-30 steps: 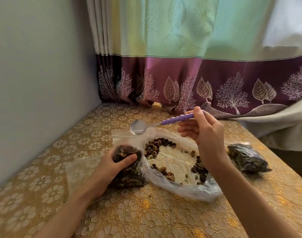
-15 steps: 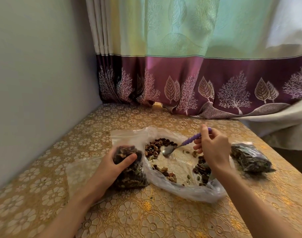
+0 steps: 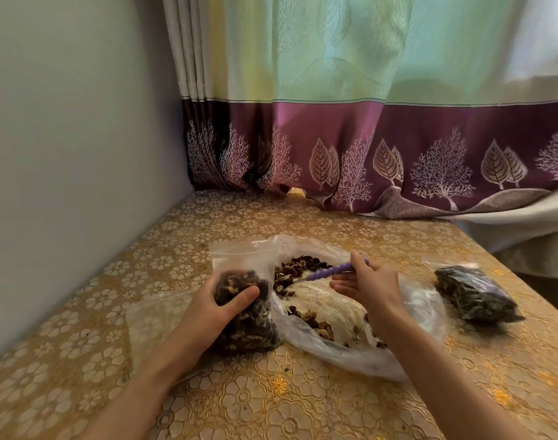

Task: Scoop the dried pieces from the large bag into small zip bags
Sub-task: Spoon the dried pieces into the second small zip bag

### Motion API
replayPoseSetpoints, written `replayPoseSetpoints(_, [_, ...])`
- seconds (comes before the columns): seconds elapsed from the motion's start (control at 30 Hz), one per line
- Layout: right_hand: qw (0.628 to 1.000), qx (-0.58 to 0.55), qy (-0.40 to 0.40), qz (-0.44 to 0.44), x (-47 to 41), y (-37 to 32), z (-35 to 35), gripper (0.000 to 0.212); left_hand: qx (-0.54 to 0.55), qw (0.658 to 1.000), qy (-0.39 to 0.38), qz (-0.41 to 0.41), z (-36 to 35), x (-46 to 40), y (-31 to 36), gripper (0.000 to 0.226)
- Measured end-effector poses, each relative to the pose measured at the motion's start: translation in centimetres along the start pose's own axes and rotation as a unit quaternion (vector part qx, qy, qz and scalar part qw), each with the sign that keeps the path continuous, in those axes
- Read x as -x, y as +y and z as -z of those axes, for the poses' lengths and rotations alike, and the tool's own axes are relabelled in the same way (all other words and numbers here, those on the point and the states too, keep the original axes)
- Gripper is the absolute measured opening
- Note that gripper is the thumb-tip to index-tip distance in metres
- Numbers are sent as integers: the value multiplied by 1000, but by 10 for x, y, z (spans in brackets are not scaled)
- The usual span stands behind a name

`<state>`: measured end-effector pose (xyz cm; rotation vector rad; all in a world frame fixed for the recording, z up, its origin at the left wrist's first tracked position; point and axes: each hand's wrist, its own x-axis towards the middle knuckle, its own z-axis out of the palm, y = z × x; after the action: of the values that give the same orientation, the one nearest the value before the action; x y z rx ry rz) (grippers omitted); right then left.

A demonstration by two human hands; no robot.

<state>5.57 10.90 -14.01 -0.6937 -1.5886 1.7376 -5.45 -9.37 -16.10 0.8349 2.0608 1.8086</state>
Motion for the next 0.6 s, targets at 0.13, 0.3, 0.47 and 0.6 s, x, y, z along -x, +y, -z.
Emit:
replayPoseSetpoints(0.13, [999,6,36,-4,-4,0,7,42,-7,1000,5,-1,0,0,1,48])
replayPoseSetpoints(0.3, [997,17,75,8,-7,-3,20,41,-8,1000,6,2,-1,0,1,52])
replayPoseSetpoints(0.47, [996,-5,86,20,-6,-14,25,37,-4,1000,3,5,-1,1,1,48])
replayPoseSetpoints(0.6, [995,-38,76,55,-4,-32,23,38,-9,1000,0,3,-1,1,0,47])
